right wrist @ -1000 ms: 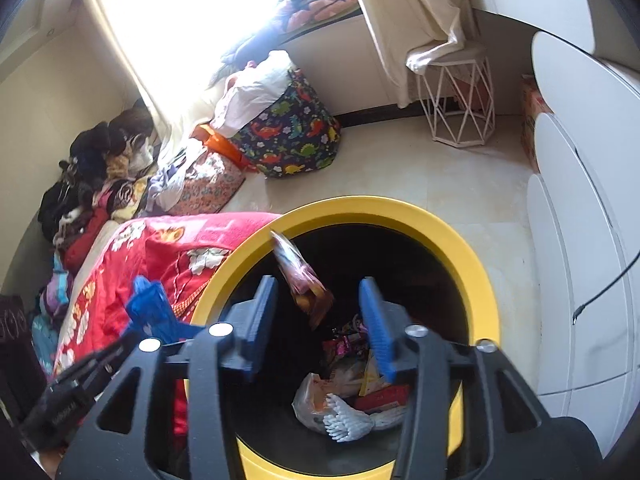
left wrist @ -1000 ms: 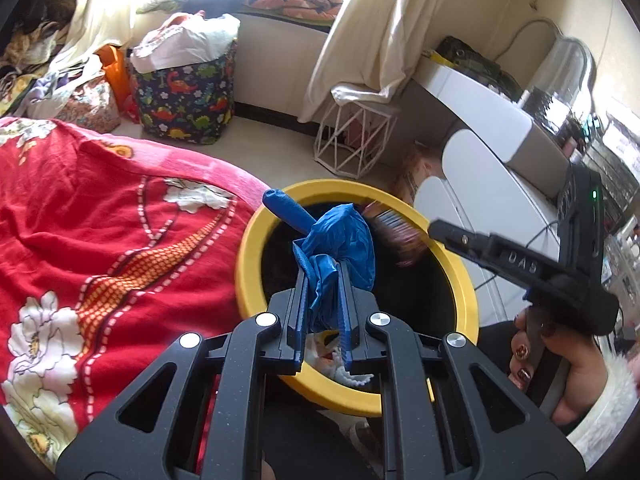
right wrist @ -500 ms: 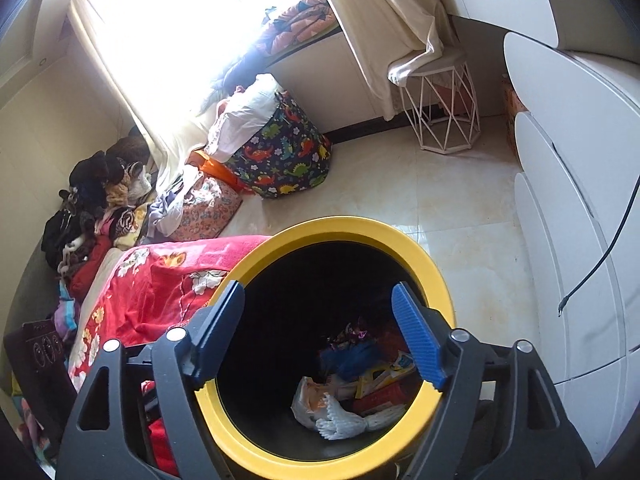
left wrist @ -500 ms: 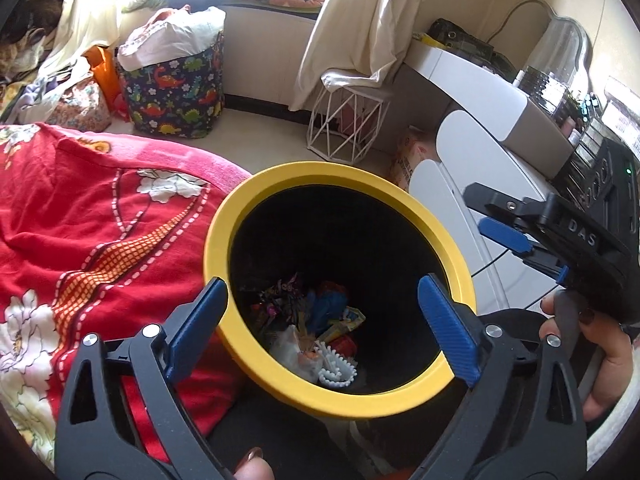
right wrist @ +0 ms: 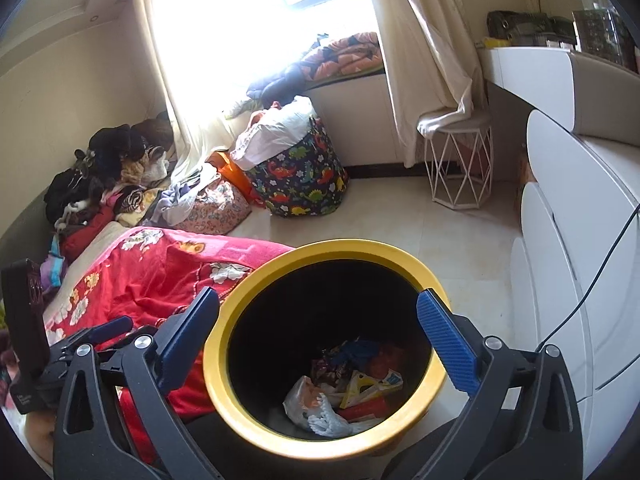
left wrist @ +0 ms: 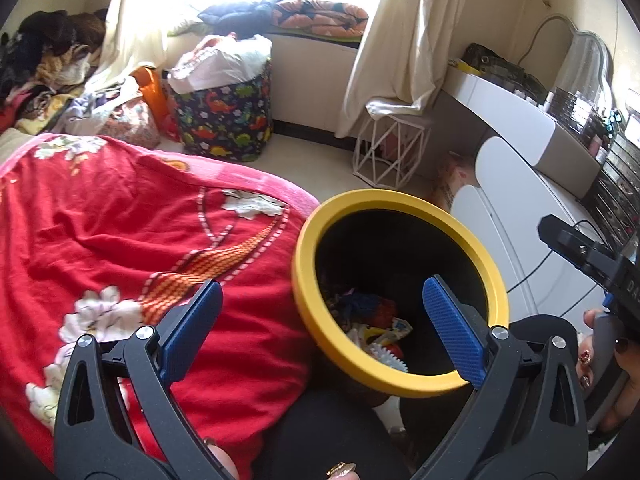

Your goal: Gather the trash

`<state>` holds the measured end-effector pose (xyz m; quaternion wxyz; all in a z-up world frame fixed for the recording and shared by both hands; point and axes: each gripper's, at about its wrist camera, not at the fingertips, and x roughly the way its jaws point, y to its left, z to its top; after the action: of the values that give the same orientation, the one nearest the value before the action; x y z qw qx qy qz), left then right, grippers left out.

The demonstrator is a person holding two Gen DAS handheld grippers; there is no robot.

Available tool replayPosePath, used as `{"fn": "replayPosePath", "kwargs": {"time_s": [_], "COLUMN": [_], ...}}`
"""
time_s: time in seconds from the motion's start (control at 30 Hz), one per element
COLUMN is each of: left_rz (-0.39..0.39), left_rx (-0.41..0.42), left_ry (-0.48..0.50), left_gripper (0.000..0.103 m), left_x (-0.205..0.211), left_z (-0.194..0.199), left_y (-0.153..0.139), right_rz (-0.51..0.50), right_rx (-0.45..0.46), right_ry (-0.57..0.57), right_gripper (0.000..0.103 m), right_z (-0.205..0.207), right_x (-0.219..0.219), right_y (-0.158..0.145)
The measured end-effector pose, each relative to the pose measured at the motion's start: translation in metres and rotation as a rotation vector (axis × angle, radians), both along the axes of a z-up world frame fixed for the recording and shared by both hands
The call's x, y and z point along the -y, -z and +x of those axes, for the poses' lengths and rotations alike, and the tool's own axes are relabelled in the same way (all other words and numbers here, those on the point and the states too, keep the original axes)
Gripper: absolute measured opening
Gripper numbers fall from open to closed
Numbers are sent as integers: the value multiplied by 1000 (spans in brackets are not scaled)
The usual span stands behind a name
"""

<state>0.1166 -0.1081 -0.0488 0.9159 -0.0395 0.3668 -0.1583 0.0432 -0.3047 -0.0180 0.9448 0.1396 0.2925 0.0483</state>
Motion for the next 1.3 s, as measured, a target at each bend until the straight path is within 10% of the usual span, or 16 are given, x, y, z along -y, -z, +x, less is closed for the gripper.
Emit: {"fn": "replayPosePath", "kwargs": {"time_s": [0.77, 1.3], "left_rz": [32, 45], "left_rx": [289, 305], "left_ry": [-219, -231], "left_gripper": [92, 92], "left_x": [-75, -73], "left_z": [-86, -96], "left_y": [-43, -42], "right_rz": [-177, -215], "right_rx": [364, 389], "right_ry": [91, 66], "right_gripper": [96, 96], "right_z": [-82, -84], "right_x": [-79, -80], "right_y": [-17, -10]}}
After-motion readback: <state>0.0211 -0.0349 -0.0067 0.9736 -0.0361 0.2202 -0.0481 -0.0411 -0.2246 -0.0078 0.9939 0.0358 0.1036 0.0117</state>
